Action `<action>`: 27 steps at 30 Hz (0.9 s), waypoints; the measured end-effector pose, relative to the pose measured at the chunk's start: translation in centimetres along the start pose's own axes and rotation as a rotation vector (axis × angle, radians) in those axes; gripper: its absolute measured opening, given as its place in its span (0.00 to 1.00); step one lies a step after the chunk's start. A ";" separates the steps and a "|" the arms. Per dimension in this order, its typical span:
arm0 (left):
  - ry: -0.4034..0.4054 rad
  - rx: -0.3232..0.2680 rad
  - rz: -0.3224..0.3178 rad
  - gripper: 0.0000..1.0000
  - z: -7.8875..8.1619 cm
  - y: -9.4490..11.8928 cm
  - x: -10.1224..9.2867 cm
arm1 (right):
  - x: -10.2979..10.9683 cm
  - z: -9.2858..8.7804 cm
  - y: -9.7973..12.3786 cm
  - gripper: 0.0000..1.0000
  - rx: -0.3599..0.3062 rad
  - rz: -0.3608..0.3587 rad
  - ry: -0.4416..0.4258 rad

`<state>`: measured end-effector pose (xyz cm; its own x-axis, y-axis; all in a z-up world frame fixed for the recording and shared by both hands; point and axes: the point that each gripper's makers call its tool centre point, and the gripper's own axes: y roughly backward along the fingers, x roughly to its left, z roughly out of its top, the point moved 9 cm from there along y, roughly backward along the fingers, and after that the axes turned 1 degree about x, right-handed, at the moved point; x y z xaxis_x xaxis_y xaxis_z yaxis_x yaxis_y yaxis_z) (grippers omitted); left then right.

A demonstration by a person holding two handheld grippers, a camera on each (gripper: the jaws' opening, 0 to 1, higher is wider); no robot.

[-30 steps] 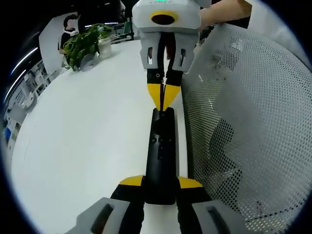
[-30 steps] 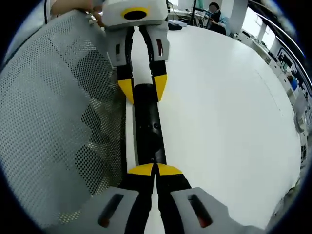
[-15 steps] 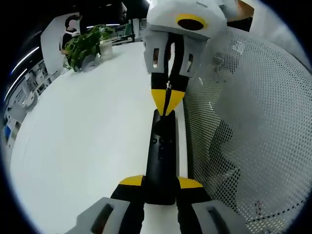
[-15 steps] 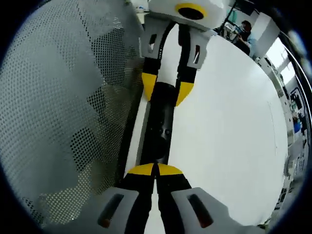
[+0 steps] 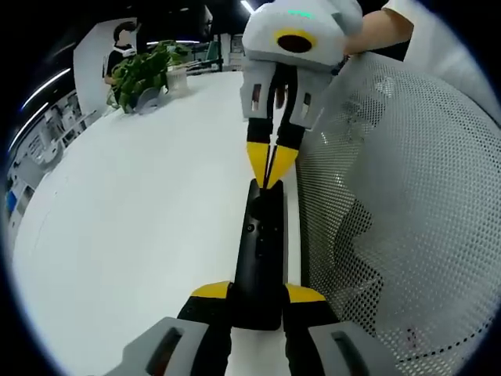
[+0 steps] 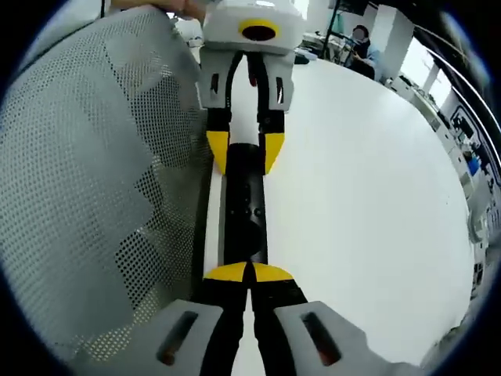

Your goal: Press the specified remote control buttons in sequence, fully releasing each button before pressing the next.

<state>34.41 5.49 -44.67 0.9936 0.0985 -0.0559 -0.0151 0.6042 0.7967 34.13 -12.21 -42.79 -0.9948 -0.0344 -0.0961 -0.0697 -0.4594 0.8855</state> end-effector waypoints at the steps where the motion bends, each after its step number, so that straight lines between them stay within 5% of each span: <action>1: 0.000 0.000 0.000 0.24 0.0 0.0 0.0 | 0.0 0.1 0.0 0.00 -0.001 -0.001 0.002; 13: -0.002 -0.001 0.002 0.24 0.1 0.0 -0.1 | -0.6 1.1 -0.6 0.00 0.014 0.046 -0.018; 21: -0.010 0.011 0.003 0.24 0.2 0.0 -0.1 | -0.9 2.5 -1.1 0.00 0.160 0.094 0.045; 27: -0.008 0.011 0.002 0.24 0.2 0.0 -0.1 | -0.9 1.9 -0.9 0.00 0.119 0.087 -0.026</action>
<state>34.34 5.36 -44.53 0.9944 0.0937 -0.0496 -0.0161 0.5955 0.8032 34.98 -10.09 -42.65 -0.9989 -0.0460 -0.0066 0.0098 -0.3475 0.9376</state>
